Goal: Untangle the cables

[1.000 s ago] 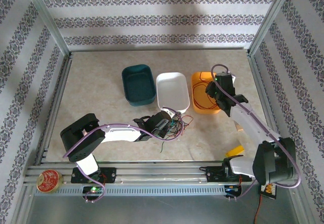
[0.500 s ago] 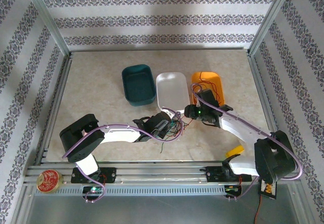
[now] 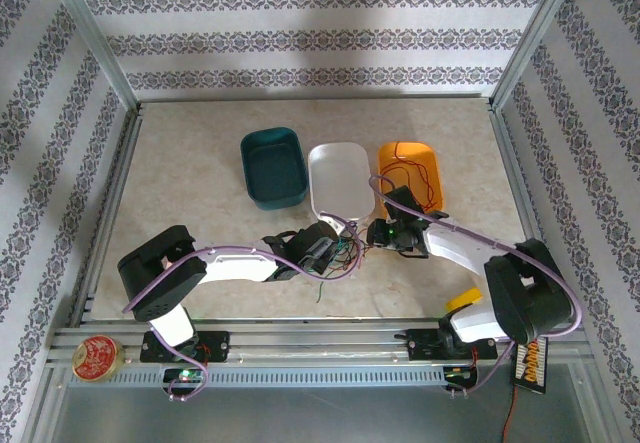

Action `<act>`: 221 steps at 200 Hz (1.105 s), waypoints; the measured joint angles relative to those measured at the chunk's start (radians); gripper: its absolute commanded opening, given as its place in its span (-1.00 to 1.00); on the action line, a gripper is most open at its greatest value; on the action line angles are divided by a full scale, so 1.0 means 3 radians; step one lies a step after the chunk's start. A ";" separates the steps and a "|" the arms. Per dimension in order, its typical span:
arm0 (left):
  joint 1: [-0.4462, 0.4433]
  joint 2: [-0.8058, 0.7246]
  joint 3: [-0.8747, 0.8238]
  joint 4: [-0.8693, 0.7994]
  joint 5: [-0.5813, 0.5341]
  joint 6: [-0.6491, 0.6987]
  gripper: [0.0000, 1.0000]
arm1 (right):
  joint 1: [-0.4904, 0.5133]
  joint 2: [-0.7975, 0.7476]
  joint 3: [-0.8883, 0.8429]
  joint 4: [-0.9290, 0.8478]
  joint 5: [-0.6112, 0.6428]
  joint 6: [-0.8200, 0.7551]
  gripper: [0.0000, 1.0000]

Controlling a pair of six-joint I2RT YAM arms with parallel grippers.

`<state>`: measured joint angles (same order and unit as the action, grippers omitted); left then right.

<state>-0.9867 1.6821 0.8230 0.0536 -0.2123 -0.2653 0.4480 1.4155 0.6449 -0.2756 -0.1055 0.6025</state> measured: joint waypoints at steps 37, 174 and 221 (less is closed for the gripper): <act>-0.0008 0.0000 0.0000 0.0000 -0.0011 0.0000 -0.80 | 0.0023 -0.0006 -0.0001 0.0010 0.0042 0.0048 -1.00; -0.0031 0.0001 0.0011 0.0075 -0.0005 0.0006 -0.80 | 0.0020 -0.1752 0.0777 -0.0284 0.1405 -0.0552 -1.00; -0.0031 0.0003 0.0041 0.0131 0.0004 0.0013 -0.79 | -0.0381 -0.1857 0.1128 -0.0300 0.1485 -0.0690 -1.00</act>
<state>-0.9958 1.6829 0.8352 0.0929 -0.2111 -0.2615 0.3336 0.8585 0.9833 -0.3656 0.3401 0.3954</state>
